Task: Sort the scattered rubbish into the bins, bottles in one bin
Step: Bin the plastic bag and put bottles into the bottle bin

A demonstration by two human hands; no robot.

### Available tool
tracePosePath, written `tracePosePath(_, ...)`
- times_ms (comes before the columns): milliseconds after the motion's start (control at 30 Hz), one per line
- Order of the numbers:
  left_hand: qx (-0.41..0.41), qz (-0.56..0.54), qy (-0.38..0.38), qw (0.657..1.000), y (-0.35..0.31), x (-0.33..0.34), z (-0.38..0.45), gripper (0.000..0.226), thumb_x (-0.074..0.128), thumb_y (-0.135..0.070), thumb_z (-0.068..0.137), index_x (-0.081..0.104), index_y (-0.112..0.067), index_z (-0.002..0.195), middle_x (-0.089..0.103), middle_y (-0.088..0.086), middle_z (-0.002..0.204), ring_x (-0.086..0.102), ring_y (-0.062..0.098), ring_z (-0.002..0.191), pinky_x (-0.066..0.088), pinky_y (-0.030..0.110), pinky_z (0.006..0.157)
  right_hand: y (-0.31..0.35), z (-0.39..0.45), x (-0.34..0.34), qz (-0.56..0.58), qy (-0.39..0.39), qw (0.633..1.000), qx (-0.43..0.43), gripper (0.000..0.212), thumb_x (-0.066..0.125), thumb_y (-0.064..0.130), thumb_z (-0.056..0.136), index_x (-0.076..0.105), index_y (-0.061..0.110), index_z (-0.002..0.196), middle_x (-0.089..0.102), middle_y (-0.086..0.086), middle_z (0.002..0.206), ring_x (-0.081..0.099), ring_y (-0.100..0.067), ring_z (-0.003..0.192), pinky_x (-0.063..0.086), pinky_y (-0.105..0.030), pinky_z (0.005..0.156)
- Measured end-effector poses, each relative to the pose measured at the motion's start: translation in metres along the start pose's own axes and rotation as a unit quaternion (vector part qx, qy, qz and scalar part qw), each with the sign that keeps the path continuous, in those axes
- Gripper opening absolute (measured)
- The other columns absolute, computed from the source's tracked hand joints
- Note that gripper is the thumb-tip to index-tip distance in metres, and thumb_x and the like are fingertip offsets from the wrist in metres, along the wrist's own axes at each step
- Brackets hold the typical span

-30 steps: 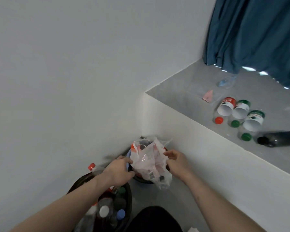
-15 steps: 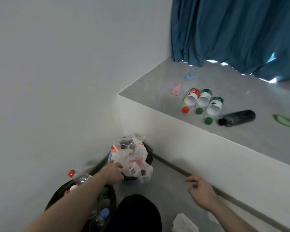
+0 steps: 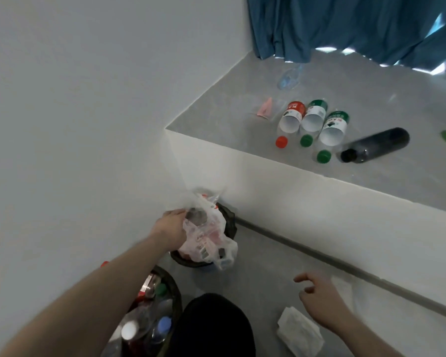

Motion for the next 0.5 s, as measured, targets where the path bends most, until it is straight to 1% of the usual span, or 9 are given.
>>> tracePosePath(67,-0.010,0.014,0.051,0.999,-0.008,-0.001,0.006,0.061,0.049,-0.017,0.086,0.049,-0.022,0.147,0.048,0.005,0.152,0.044,0.025,0.138,0.040,0.035,0.113,0.005,-0.003,0.004,-0.009,0.006,1.000,-0.025,0.028,0.059,0.009,0.089,0.062,0.034,0.102,0.058,0.008,0.112,0.064,-0.011,0.088,0.049,-0.030,0.078)
tracePosePath(100,-0.015,0.019,0.068,0.997,-0.012,0.001,0.008,0.057,0.049,-0.016,0.088,0.051,-0.021,0.145,0.051,0.007,0.148,0.048,0.026,0.135,0.043,0.035,0.110,0.005,-0.005,0.004,-0.020,0.006,0.999,-0.034,0.029,0.059,0.010,0.089,0.061,0.036,0.102,0.054,0.012,0.116,0.061,-0.005,0.093,0.046,-0.028,0.080)
tracePosePath(167,-0.016,0.021,0.088,0.996,-0.019,0.003,0.008,0.053,0.048,-0.014,0.092,0.052,-0.019,0.144,0.054,0.007,0.146,0.052,0.025,0.132,0.044,0.033,0.108,0.001,-0.009,0.003,-0.032,0.001,0.999,-0.040,0.030,0.059,0.013,0.088,0.060,0.040,0.101,0.053,0.015,0.116,0.058,0.001,0.095,0.046,-0.025,0.082)
tracePosePath(233,-0.011,0.022,0.101,0.995,-0.023,0.004,0.006,0.053,0.048,-0.012,0.092,0.053,-0.020,0.144,0.054,0.005,0.145,0.054,0.023,0.129,0.046,0.030,0.105,-0.003,-0.016,0.000,-0.039,-0.007,0.998,-0.039,0.030,0.059,0.012,0.087,0.059,0.040,0.099,0.054,0.016,0.115,0.059,0.000,0.094,0.046,-0.025,0.085)
tracePosePath(300,-0.009,0.030,0.107,0.994,-0.024,0.001,0.003,0.055,0.047,-0.010,0.092,0.052,-0.021,0.145,0.054,0.005,0.145,0.054,0.022,0.128,0.046,0.029,0.104,-0.008,-0.021,-0.004,-0.039,-0.016,0.998,-0.035,0.030,0.059,0.010,0.087,0.060,0.037,0.099,0.054,0.014,0.116,0.058,-0.002,0.093,0.045,-0.025,0.084)
tracePosePath(367,-0.006,0.028,0.088,0.996,-0.023,-0.007,-0.001,0.058,0.048,-0.009,0.090,0.050,-0.021,0.147,0.052,0.004,0.147,0.050,0.023,0.133,0.044,0.029,0.106,-0.014,-0.025,-0.008,-0.039,-0.023,0.999,-0.025,0.030,0.059,0.010,0.087,0.059,0.038,0.099,0.054,0.016,0.116,0.058,-0.002,0.094,0.046,-0.027,0.086)
tracePosePath(500,0.022,0.016,0.068,0.997,-0.030,-0.033,-0.009,0.056,0.049,-0.009,0.089,0.054,-0.024,0.143,0.052,0.002,0.147,0.048,0.023,0.135,0.040,0.031,0.108,-0.029,-0.033,-0.016,-0.047,-0.030,0.998,-0.009,0.030,0.058,0.011,0.087,0.060,0.037,0.100,0.054,0.013,0.114,0.060,-0.007,0.096,0.049,-0.031,0.089)
Point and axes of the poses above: each hand's wrist, its own z-axis towards the middle knuckle, its own x-axis out of the palm, y = z × x, the point moved 2 cm from there along z, towards the middle knuckle
